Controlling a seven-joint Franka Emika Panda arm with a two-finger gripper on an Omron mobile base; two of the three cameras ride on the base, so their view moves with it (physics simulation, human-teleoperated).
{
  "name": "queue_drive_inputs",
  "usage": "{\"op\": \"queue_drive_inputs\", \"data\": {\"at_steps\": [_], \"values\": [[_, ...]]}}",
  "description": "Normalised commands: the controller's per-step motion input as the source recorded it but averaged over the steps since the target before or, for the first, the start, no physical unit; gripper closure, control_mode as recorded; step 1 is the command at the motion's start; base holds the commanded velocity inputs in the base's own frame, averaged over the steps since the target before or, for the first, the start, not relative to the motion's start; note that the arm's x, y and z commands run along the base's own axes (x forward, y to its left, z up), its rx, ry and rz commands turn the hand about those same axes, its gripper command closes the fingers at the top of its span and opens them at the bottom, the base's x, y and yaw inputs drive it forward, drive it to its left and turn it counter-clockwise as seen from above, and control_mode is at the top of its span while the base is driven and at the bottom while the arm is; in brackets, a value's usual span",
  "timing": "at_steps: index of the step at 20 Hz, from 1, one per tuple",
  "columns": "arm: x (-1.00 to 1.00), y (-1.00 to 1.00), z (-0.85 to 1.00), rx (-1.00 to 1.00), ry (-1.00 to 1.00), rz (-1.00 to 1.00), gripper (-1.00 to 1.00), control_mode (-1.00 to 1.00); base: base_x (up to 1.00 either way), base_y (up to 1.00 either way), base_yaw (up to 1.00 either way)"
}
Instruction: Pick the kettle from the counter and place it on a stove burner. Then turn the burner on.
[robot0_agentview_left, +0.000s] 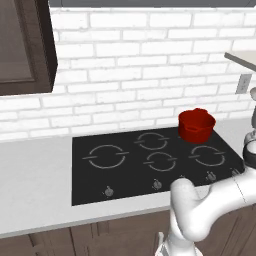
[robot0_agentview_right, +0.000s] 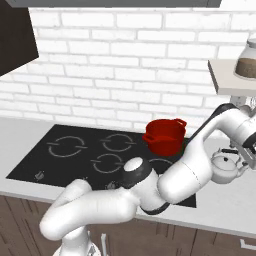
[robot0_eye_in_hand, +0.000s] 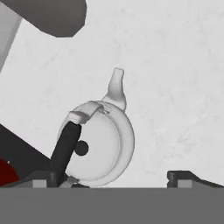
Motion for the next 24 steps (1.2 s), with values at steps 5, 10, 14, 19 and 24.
{"op": "queue_drive_inputs", "data": {"at_steps": [5,10,14,19,24], "values": [[0.38,0.00,-0.36,0.13,0.00,-0.19,-1.00,-1.00,0.00,0.00,0.00],[0.39,0.05,-0.17,0.12,0.00,-0.21,-1.00,-1.00,0.00,0.00,0.00],[0.45,0.26,-0.15,0.07,0.00,-0.21,1.00,-1.00,0.00,0.00,0.00],[0.20,0.49,-0.02,0.00,-0.01,-0.19,1.00,-1.00,0.00,0.00,0.00],[0.00,0.54,0.38,0.00,-0.11,-0.12,1.00,-1.00,0.00,0.00,0.00]]}}
